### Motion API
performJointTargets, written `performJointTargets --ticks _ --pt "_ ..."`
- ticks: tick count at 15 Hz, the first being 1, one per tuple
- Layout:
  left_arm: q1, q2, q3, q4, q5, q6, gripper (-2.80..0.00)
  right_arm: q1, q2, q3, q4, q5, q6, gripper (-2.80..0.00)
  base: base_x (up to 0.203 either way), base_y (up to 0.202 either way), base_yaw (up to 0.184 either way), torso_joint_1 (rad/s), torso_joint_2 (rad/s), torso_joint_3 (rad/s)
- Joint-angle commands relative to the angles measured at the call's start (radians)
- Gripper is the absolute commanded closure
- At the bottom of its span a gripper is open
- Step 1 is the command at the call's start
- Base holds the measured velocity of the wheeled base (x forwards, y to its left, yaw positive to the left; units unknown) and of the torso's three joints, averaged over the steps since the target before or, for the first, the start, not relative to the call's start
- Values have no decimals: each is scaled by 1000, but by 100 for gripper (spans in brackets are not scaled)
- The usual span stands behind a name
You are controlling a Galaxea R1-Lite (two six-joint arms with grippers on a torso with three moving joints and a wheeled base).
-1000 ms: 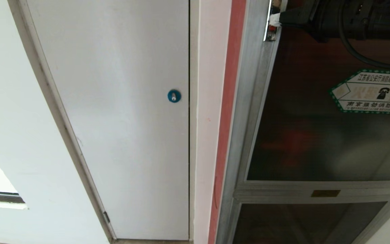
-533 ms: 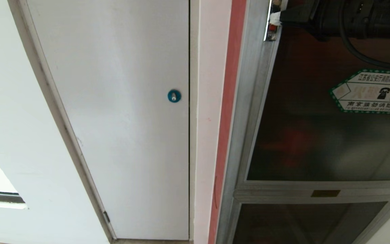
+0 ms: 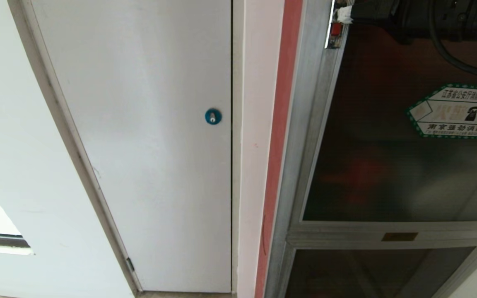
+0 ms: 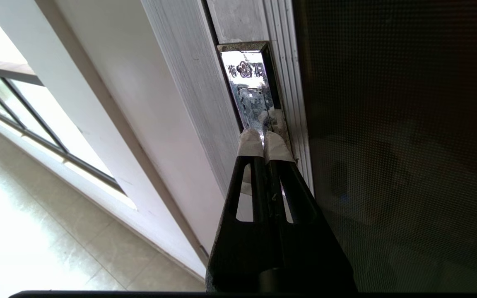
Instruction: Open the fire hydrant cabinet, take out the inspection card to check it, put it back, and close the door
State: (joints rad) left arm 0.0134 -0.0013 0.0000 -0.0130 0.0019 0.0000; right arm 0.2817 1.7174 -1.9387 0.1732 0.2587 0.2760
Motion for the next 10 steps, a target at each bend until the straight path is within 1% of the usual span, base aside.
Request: performJointTargets --ticks 1,6,10 --pt "0 1 6 -1 1 0 0 4 -13 1 2 5 2 0 0 0 0 0 0 0" --pt "0 0 6 -1 1 0 0 28 -35 6 5 6 3 0 0 0 0 0 0 0" --pt "0 0 6 -1 0 0 0 40 -69 36 5 5 3 0 0 0 0 0 0 0"
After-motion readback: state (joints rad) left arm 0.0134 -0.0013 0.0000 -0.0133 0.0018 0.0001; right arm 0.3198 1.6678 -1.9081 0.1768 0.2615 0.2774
